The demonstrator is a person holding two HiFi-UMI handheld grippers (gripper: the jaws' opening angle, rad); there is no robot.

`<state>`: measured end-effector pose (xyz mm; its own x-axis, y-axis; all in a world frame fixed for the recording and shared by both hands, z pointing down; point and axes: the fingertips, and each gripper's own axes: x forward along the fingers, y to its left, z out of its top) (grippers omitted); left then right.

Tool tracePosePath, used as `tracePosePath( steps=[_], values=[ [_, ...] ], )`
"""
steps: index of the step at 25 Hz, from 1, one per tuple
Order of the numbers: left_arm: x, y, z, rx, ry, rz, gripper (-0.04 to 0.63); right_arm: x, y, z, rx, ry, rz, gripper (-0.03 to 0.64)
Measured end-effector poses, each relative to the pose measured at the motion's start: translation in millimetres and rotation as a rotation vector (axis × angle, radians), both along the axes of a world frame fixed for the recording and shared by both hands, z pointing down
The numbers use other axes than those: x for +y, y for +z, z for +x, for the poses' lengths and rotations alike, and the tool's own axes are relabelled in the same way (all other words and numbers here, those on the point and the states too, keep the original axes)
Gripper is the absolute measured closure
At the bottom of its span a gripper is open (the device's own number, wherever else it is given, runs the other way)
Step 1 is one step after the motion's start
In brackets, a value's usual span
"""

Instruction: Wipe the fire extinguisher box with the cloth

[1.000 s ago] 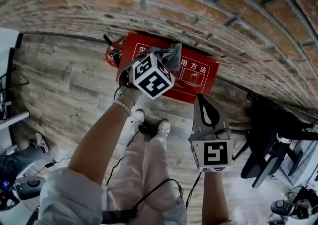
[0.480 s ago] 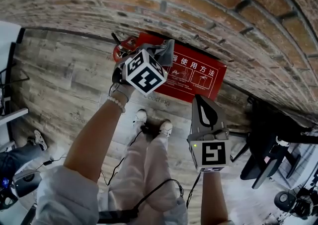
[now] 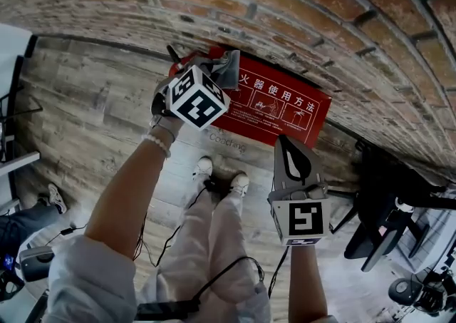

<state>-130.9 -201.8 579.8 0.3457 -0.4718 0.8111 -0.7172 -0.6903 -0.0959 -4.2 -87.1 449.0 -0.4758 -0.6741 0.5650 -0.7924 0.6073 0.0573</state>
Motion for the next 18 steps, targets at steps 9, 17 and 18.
tracePosePath(
  steps=[9, 17, 18],
  values=[
    [0.4, 0.2, -26.5, -0.012, -0.035, -0.003, 0.581, 1.1, 1.6, -14.3, -0.004, -0.015, -0.005, 0.607],
    [1.6, 1.5, -38.6, -0.019, -0.056, -0.008, 0.581, 1.1, 1.0, -20.7, -0.011, -0.017, -0.011, 0.607],
    [1.7, 1.7, -38.4, -0.019, -0.055, -0.008, 0.581, 1.0, 0.9, -20.2, -0.01, -0.016, -0.01, 0.607]
  ],
)
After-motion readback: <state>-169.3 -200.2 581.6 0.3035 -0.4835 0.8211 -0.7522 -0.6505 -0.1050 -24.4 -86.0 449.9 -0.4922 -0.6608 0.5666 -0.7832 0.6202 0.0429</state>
